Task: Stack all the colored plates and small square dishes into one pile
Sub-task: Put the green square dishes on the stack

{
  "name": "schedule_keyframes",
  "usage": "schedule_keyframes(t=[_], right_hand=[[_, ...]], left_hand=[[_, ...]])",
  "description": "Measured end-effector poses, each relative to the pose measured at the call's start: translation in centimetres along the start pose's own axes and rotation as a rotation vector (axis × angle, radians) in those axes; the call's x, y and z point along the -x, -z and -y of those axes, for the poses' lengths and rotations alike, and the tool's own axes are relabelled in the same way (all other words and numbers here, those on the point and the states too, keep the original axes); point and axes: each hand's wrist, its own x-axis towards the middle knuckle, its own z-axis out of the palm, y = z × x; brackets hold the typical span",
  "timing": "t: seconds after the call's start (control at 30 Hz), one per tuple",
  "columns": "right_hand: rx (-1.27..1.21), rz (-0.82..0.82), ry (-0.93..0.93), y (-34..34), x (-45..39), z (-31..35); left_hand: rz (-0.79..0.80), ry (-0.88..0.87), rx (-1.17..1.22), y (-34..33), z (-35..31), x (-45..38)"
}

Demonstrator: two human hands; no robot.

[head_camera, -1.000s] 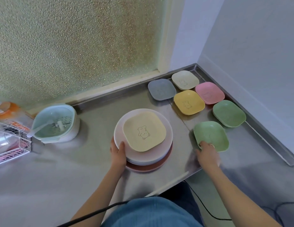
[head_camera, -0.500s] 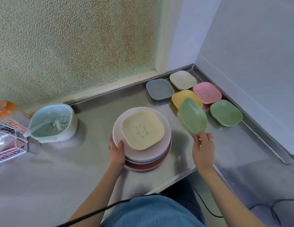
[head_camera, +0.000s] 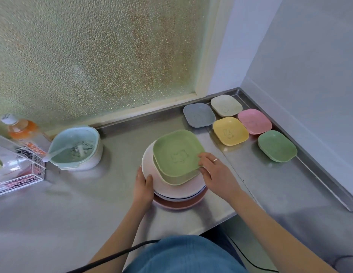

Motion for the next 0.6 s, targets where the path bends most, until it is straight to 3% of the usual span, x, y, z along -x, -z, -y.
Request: schedule_keyframes(t=[0.17, 0.4, 0.6], right_hand=[[0.042, 0.119, -0.003, -0.5, 1.0, -0.5], [-0.079, 0.19, -0.128, -0.1, 1.0, 0.2], [-0.521, 0.069, -0.534, -0.8, -1.1, 1.2]], left_hand=[[0.04, 0.052, -0.063, 0.6, 0.1, -0.6], [0.084, 0.077, -0.105, 1.1, 0.1, -1.1], [0.086, 0.115, 0.016, 1.6, -1.0, -2.9]])
